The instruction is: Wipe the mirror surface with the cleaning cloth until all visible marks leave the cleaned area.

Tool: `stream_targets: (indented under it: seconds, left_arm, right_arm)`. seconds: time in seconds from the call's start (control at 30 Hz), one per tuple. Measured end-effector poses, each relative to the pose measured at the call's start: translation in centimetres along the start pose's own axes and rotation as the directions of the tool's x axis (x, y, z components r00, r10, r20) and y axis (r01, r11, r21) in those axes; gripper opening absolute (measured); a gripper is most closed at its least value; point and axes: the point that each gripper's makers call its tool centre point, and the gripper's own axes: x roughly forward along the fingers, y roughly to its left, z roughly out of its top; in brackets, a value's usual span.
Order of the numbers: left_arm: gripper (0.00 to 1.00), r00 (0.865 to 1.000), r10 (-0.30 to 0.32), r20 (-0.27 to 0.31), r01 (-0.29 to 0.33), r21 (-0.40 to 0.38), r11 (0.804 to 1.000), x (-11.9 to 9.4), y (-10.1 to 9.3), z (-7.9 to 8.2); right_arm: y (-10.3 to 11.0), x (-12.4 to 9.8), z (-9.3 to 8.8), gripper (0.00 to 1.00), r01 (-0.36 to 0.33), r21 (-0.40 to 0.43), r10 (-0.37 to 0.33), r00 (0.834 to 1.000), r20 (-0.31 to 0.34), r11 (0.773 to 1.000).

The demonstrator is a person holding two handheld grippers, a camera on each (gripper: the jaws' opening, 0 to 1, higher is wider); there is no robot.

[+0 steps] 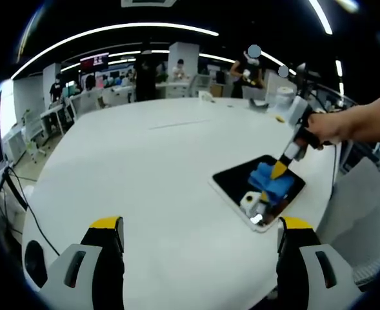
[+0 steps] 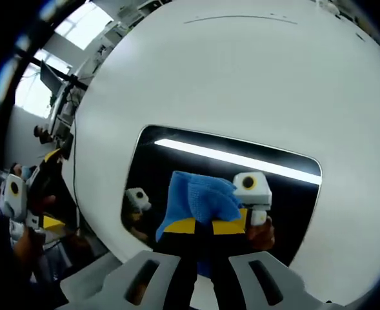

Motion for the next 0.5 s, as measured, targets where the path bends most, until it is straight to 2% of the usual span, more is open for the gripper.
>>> stream_targets:
  seconds: [0.5]
  left_arm:
    - [1.00, 1.000, 0.001, 0.001, -0.001, 0.005, 1.000, 0.0, -0.1, 0.4]
  right_arm:
    - [-2.0, -0.5, -0.3, 0.01, -0.007, 0.011, 0.007, 1.000, -0.004, 1.000]
